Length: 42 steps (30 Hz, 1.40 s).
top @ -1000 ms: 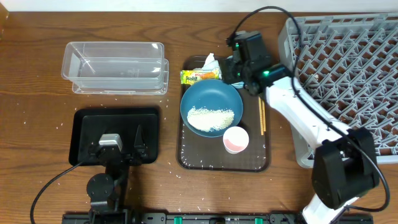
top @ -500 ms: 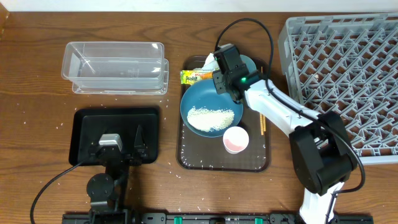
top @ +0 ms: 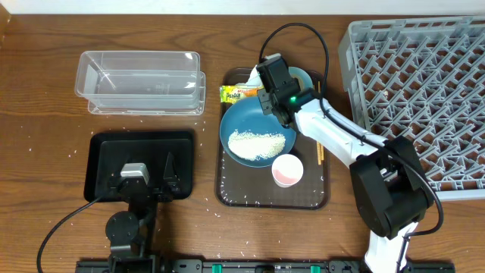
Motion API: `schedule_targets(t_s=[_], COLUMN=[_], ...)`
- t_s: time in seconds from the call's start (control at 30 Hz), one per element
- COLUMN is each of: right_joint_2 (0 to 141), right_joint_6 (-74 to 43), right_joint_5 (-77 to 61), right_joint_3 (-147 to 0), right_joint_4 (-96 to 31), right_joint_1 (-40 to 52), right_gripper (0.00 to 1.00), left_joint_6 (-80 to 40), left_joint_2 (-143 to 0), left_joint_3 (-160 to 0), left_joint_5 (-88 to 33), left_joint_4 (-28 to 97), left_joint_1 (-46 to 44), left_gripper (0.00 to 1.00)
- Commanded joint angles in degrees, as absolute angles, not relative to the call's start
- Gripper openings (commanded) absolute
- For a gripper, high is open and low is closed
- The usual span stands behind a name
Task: Sort waste into correct bins and load items into the dishwasher rack
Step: 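Lift the white cup and carry it right to the dish rack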
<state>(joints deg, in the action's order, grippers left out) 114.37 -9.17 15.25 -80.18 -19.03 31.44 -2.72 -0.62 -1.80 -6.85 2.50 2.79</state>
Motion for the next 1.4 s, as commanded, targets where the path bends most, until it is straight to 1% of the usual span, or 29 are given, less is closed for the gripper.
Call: schedule_targets(t_s=[0.0, 0.27, 0.4, 0.5, 0.6, 0.73, 0.87, 1.0, 1.2, 1.3, 1.37], right_joint_2=[113.12, 103.00, 95.70, 90.32, 86.59, 85.43, 87.85, 92.36, 101.45, 107.00, 110.61], right_joint_6=[-9.15, -9.15, -9.13, -9.06, -8.45, -8.43, -8.03, -8.05, -8.12, -8.58, -10.98], right_joint_5=[16.34, 16.49, 16.16, 12.36, 3.79, -13.17, -34.92, -51.37, -67.26, -76.42, -80.31], right_joint_3=[-80.93, -82.24, -82.41, -82.41, -82.41, -82.41, -82.39, -82.39, -82.39, -82.39, -82.39], right_joint_4=[-19.22, -21.12, -23.57, -26.13, -28.86, -30.96, -31.05, -28.14, -21.58, -18.44, -16.88], right_joint_1=[31.99, 29.91, 25.56, 19.31, 9.98, -5.50, -21.76, -34.48, -45.95, -49.30, -50.85], right_gripper=[0.01, 0.01, 0.01, 0.01, 0.01, 0.01, 0.01, 0.01, 0.01, 0.01, 0.01], left_joint_6=[-2.15, -2.15, -2.15, -2.15, -2.15, -2.15, -2.15, -2.15, -2.15, -2.15, -2.15], left_joint_2=[-0.27, -0.27, -0.27, -0.27, -0.27, -0.27, -0.27, -0.27, -0.27, -0.27, -0.27], left_joint_3=[-0.23, -0.23, -0.23, -0.23, -0.23, -0.23, -0.23, -0.23, -0.23, -0.23, -0.23], left_joint_5=[-6.83, -6.81, -6.83, -6.83, -6.83, -6.83, -6.83, -6.81, -6.83, -6.83, -6.81], left_joint_4=[3.51, 3.51, 3.51, 3.51, 3.51, 3.51, 3.51, 3.51, 3.51, 3.51, 3.51], left_joint_1=[2.55, 2.55, 2.55, 2.55, 2.55, 2.55, 2.55, 2.55, 2.55, 2.55, 2.55], left_gripper=[0.98, 0.98, 0.98, 0.98, 0.98, 0.98, 0.98, 0.98, 0.98, 0.98, 0.98])
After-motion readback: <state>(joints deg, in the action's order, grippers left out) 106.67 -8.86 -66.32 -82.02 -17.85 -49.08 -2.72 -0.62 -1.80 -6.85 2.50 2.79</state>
